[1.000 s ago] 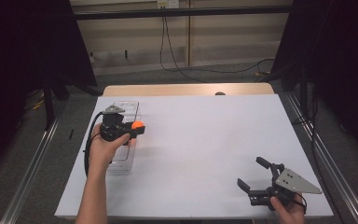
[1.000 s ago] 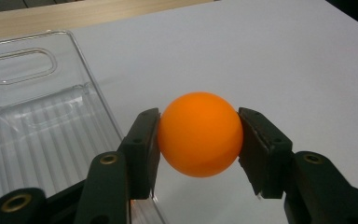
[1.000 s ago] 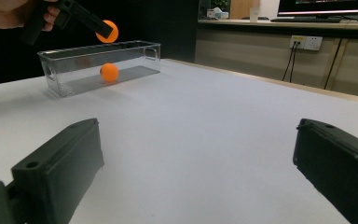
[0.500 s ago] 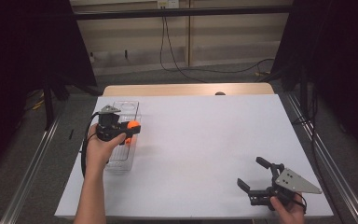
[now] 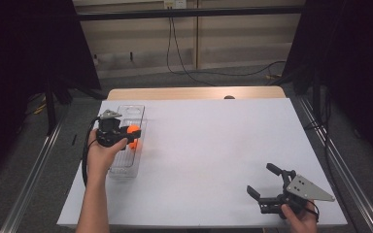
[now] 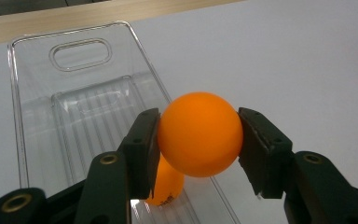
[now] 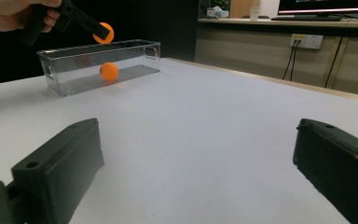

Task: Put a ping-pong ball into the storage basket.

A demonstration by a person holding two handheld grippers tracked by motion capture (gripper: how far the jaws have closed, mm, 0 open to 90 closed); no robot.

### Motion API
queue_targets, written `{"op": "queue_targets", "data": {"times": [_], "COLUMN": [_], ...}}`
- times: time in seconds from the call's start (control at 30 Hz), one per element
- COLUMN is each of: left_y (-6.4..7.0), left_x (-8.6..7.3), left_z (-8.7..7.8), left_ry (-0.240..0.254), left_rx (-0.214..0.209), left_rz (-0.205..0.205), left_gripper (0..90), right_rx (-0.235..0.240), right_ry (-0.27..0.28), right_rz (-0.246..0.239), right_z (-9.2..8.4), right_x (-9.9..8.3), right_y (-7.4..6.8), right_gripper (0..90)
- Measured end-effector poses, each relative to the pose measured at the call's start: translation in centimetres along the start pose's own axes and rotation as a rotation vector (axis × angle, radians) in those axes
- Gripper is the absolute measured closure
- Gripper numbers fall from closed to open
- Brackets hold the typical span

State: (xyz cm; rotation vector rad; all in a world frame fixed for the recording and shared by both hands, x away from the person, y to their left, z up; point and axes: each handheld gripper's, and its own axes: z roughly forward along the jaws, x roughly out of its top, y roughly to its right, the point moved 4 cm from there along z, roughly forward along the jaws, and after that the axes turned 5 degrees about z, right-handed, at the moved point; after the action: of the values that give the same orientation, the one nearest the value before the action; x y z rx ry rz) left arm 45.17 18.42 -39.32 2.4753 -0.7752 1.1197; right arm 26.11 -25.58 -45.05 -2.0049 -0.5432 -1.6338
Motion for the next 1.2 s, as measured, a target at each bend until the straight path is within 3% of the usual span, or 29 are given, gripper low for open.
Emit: {"op": "queue_targets", "data": {"times": [0.67,1.07,1.2], "left_y": [-1.4,-2.1,-2.2], "left_x": [-0.9,-1.4,-1.4], "left_z": [0.4,0.6,0.6], "left_ry": [-0.036,-0.053,-0.040], "left_rx": [0.098,0.124,0.141], "left_rz": [-0.003,-0.009,-0.017], "left_gripper": [50.9,50.8,45.2], "right_rx": [-0.002,0.002,0.004], "right_ry": [0.000,-0.004,-0.004], "right_rz": [0.000,-0.001,-0.001], "right_z": [0.1,0.2,0.1], "right_x": [0.0,0.0,0.0], "right_y": [0.0,0.0,-0.1], "right_gripper": [0.9,0.9,0.9]}}
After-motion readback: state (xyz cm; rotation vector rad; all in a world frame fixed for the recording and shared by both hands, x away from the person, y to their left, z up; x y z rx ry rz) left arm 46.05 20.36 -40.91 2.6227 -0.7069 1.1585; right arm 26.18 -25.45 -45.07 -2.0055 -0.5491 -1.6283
